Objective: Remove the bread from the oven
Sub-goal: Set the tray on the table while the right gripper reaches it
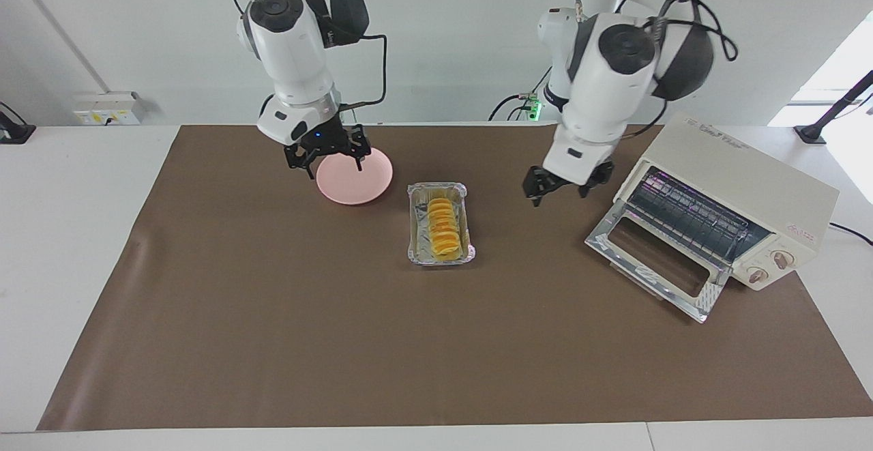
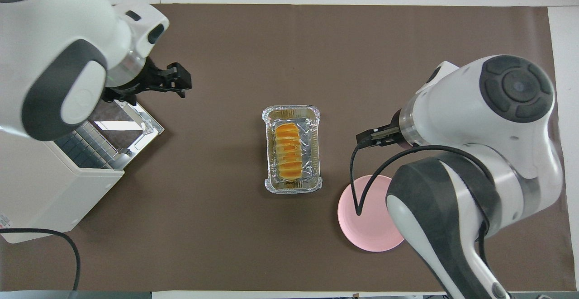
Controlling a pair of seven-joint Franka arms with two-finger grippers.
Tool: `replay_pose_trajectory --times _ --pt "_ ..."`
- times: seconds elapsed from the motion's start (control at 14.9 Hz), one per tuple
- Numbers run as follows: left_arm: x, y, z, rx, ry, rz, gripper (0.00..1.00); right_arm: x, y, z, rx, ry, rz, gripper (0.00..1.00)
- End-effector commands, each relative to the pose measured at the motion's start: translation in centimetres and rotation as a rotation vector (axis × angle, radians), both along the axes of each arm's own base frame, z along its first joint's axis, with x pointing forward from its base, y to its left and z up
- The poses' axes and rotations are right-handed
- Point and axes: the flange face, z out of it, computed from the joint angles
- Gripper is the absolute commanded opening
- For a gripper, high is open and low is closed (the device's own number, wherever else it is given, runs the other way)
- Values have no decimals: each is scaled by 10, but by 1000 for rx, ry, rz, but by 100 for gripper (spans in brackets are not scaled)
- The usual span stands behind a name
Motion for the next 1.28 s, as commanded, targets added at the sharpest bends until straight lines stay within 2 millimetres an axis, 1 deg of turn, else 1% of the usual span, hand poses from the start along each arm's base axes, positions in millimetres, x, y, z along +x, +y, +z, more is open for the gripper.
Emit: replay_pose_trajectory --times 0.0,0.07,0.13,0.2,0.27,0.34,0.4,0.47,0.54,0.61,0.67,0.74,0.81,0.87,0.94,1.01,1.08,1.14,1.21 --pt "-26 67 30 -9 74 27 100 -1 37 -33 15 18 34 100" --pt "-41 76 46 -10 90 -8 100 -4 52 -41 16 21 9 100" --pt "-54 80 52 -9 121 -46 100 -2 56 -47 22 12 -21 100" --pt "-66 79 54 -5 144 -59 100 -1 57 -58 24 13 -41 98" --pt "-75 81 55 -3 151 -58 100 -3 62 -70 55 20 -57 95" --pt "-81 82 54 0 156 -53 100 -9 68 -85 87 23 -70 95" --pt "-80 83 49 -1 156 -56 100 -12 65 -102 115 13 -97 95" --pt "-81 85 49 -2 154 -54 100 -13 65 -115 141 -2 -119 95" --pt "-86 88 47 1 185 -62 100 -6 68 -148 140 15 -143 95" --pt "-94 87 42 3 189 -66 100 -2 69 -163 141 15 -154 95" --pt "-97 89 37 4 194 -62 100 -2 69 -169 138 21 -164 95" --pt "-94 91 37 1 181 -67 100 -3 68 -174 134 30 -180 94" --pt "-86 96 39 -14 137 -101 100 -2 69 -179 131 39 -205 90" --pt "-81 110 39 -25 125 -119 100 -2 69 -185 127 49 -223 89" --pt "-80 118 38 -29 129 -122 100 -1 69 -191 127 51 -229 86" --pt "-79 119 36 -29 132 -120 100 2 68 -194 135 36 -240 84" --pt "-76 120 32 -30 140 -120 100 1 68 -197 134 36 -247 75" --pt "-73 116 23 -27 154 -127 100 0 68 -196 132 42 -272 48" --pt "-73 116 22 -26 157 -129 100 0 68 -196 132 45 -302 18"
